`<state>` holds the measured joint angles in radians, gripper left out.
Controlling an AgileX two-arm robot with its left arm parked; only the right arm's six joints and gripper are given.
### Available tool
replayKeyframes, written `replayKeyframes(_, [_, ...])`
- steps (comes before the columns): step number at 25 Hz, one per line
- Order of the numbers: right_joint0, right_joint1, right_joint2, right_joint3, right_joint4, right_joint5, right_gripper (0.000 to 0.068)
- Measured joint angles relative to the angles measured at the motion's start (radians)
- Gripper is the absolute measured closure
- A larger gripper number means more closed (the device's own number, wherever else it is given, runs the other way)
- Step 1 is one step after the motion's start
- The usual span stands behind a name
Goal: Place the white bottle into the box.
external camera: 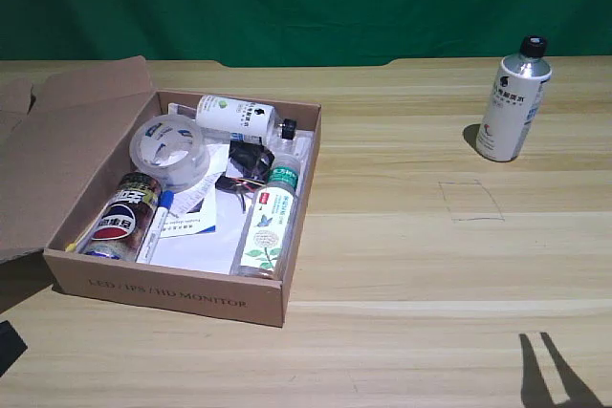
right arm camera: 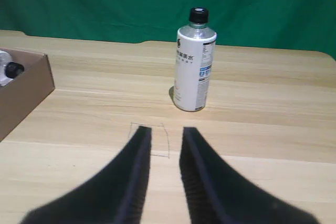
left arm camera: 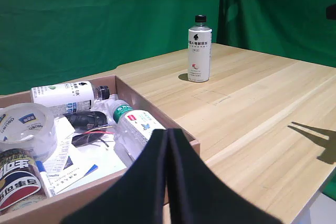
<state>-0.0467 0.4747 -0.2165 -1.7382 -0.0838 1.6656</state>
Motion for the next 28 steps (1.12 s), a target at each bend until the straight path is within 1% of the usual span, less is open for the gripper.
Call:
replayKeyframes(1, [0.000,0.000,0.000,-0.001,-0.009,0.009,0.0475])
replayKeyframes(4, [0.000,0.006,0.000,-0.003,-0.011,0.027,0.0248])
replayKeyframes(5, [0.000,0.015,0.000,-0.004,0.002,0.046,0.0141])
replayKeyframes(7, [0.000,0.034,-0.001,-0.004,0.032,0.067,0.0032])
replayKeyframes(10, [0.000,0.082,-0.025,-0.004,0.034,0.073,0.0004])
replayKeyframes(14, [0.000,0.218,-0.103,-0.004,0.034,0.074,0.0004])
replayKeyframes(23, [0.000,0.654,-0.411,-0.004,0.036,0.074,0.0004])
replayKeyframes(28, [0.000,0.885,-0.574,-0.004,0.040,0.095,0.0014])
